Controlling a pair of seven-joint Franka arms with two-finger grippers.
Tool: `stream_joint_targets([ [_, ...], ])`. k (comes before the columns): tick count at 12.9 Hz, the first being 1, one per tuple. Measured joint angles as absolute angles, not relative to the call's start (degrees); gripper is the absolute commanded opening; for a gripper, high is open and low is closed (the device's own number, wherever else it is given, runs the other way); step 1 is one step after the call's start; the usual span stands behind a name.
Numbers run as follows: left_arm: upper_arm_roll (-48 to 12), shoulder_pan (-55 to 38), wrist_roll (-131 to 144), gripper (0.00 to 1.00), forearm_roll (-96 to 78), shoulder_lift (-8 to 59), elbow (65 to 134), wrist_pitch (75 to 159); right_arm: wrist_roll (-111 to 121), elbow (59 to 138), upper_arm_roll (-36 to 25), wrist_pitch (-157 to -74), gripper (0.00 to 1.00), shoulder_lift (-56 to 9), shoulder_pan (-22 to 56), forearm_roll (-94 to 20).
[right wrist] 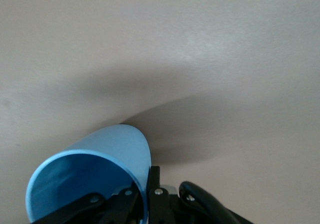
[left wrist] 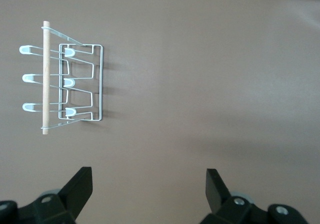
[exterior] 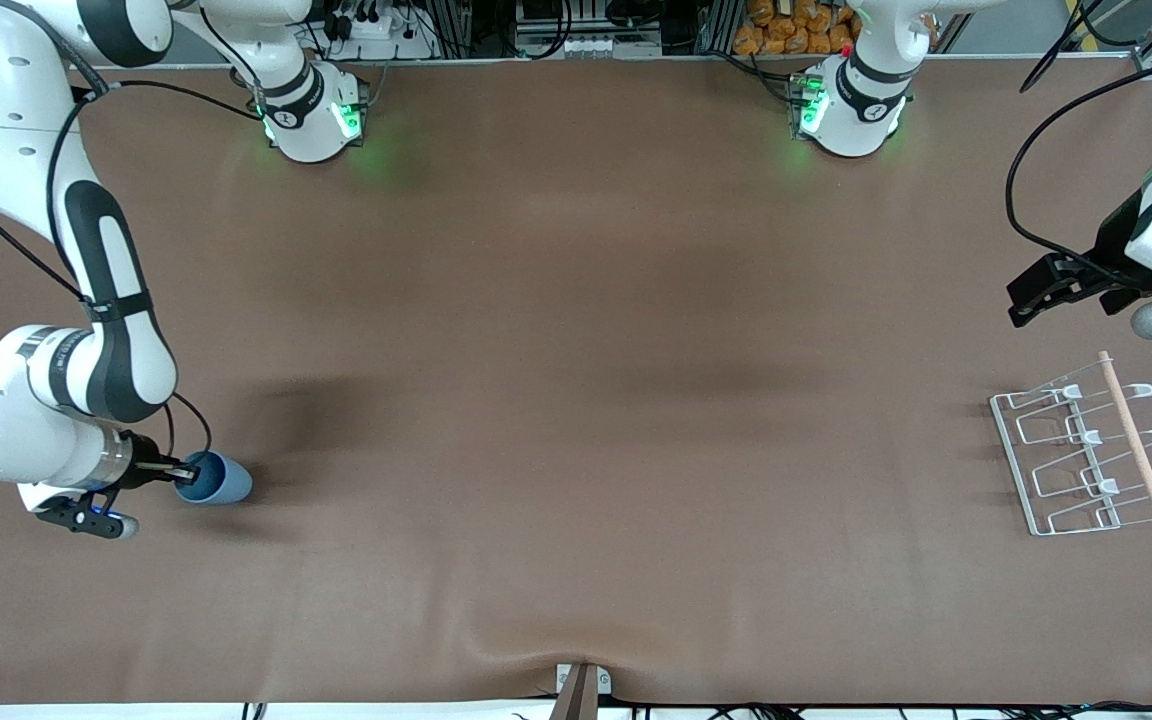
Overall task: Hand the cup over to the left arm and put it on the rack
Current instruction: 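Lower the right gripper to the blue cup and grasp it, then lift the blue cup with the right gripper while the left gripper approaches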
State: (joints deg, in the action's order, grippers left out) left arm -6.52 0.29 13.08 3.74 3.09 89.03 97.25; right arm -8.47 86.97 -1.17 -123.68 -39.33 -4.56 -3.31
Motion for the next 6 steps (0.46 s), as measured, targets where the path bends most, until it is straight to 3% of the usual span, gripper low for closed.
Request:
stream_joint_targets([
  [6, -6.55, 0.28, 13.08, 1.0, 2.95, 3.09, 89.03, 97.25, -28.33, 85.18, 7.65, -120.86, 0.0, -37.7, -1.02, -7.52],
])
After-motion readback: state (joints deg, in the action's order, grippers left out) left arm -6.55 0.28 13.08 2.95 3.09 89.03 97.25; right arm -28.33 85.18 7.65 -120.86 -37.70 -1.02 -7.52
